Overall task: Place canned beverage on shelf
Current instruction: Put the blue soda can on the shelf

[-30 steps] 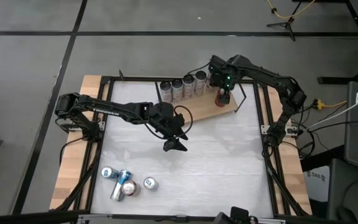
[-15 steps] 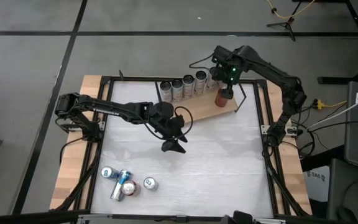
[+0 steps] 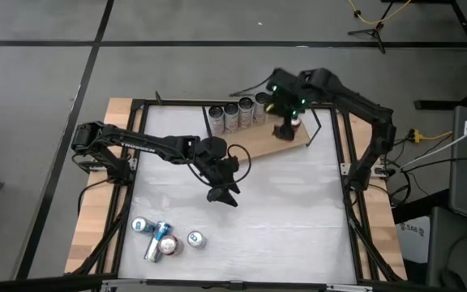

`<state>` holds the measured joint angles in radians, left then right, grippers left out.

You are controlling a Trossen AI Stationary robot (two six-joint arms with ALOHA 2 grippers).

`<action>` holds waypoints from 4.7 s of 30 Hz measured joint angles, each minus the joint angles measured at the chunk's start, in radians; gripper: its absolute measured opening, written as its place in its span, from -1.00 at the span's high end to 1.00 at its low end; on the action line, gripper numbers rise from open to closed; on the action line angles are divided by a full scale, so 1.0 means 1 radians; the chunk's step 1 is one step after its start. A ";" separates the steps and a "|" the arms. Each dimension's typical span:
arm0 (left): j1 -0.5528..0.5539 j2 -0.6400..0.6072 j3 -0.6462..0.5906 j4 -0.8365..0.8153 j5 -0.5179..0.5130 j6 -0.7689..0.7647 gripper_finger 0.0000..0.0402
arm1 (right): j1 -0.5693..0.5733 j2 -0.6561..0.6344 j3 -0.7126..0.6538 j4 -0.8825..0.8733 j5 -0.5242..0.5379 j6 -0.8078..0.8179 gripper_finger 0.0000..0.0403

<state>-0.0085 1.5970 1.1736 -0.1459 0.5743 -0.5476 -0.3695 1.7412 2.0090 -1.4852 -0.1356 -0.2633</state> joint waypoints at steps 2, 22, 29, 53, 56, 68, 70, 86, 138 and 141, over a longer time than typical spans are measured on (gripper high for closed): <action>-0.008 0.000 0.000 -0.008 0.000 0.009 -0.69 | 0.062 0.000 0.000 0.011 0.000 0.030 -0.80; -0.209 -0.239 0.001 -0.333 -0.204 0.262 -0.57 | 0.567 0.000 0.000 0.215 0.245 0.371 -0.80; -0.385 -0.239 0.001 -0.457 -0.384 0.358 -0.57 | 0.622 0.001 0.000 0.297 0.265 0.390 -0.80; -0.591 -0.120 0.000 -0.480 -0.654 0.349 -0.57 | 0.619 0.016 -0.009 0.428 0.248 0.360 -0.80; -0.598 -0.086 0.000 -0.458 -0.666 0.312 -0.57 | 0.619 0.016 -0.009 0.428 0.248 0.360 -0.80; -0.633 -0.052 0.000 -0.436 -0.669 0.236 -0.57 | 0.619 0.016 -0.009 0.398 0.248 0.357 -0.80; -0.637 -0.052 0.000 -0.443 -0.677 0.236 -0.57 | 0.619 0.016 -0.009 0.391 0.248 0.357 -0.80; -0.656 -0.052 0.000 -0.444 -0.724 -0.031 -0.57 | 0.618 0.016 -0.008 0.383 0.248 0.358 -0.80; -0.460 0.053 -0.001 -0.335 -0.711 0.348 -0.05 | 0.618 0.014 -0.008 0.378 0.248 0.333 -0.80; -0.384 0.053 -0.001 -0.278 -0.711 0.481 -0.05 | 0.618 0.014 -0.008 0.350 0.248 0.333 -0.80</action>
<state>-0.3921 1.6498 1.1725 -0.4235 -0.1367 -0.0662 0.2485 1.7550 2.0014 -1.1351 0.1120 0.0696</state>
